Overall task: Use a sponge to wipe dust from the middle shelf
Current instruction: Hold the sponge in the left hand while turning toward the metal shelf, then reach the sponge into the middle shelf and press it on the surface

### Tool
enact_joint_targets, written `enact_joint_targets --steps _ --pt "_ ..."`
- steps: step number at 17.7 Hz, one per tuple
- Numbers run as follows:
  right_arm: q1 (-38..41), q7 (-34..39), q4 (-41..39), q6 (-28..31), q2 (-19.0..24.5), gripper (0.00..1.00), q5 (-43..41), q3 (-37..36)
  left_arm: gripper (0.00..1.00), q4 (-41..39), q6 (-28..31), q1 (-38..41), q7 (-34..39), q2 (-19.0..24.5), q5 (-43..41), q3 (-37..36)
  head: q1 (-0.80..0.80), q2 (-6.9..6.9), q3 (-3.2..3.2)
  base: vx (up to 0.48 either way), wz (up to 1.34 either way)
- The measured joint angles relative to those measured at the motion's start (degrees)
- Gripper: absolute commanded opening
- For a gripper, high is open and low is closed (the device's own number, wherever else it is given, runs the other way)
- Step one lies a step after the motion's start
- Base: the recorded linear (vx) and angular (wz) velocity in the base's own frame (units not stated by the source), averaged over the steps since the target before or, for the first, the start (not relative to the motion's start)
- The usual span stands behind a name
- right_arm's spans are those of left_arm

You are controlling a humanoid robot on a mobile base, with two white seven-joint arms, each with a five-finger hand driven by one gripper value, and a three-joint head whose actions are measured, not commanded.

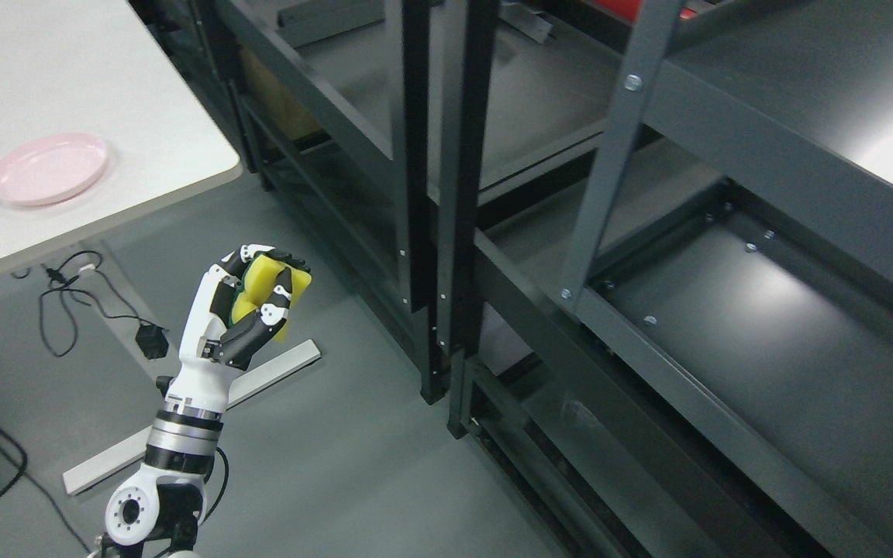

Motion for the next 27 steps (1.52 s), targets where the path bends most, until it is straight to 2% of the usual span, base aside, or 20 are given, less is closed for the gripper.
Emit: enact_joint_targets --steps 19,22,24,27 --pt "0.00 0.00 0.00 0.00 0.00 1.00 0.00 0.00 0.05 -0.16 -0.11 -1.40 -0.26 -0.05 -0.19 -8.26 0.00 -0.01 0.00 -0.075 -0.50" --pt "-0.04 0.00 0.00 0.00 0.00 1.00 0.00 0.00 0.05 -0.17 -0.36 -2.49 -2.67 -0.05 -1.84 -9.22 0.00 -0.01 0.00 -0.002 -0.03" --pt "-0.04 0.00 0.00 0.00 0.00 1.00 0.00 0.01 0.05 -0.17 -2.60 -4.03 -6.14 -0.05 -5.20 -10.39 0.00 -0.02 0.00 -0.003 -0.03" --pt "-0.04 0.01 0.00 0.00 0.00 1.00 0.00 0.00 0.05 -0.11 -9.48 -6.87 -10.40 -0.05 -12.96 -13.58 0.00 -0.02 0.00 -0.011 -0.11"
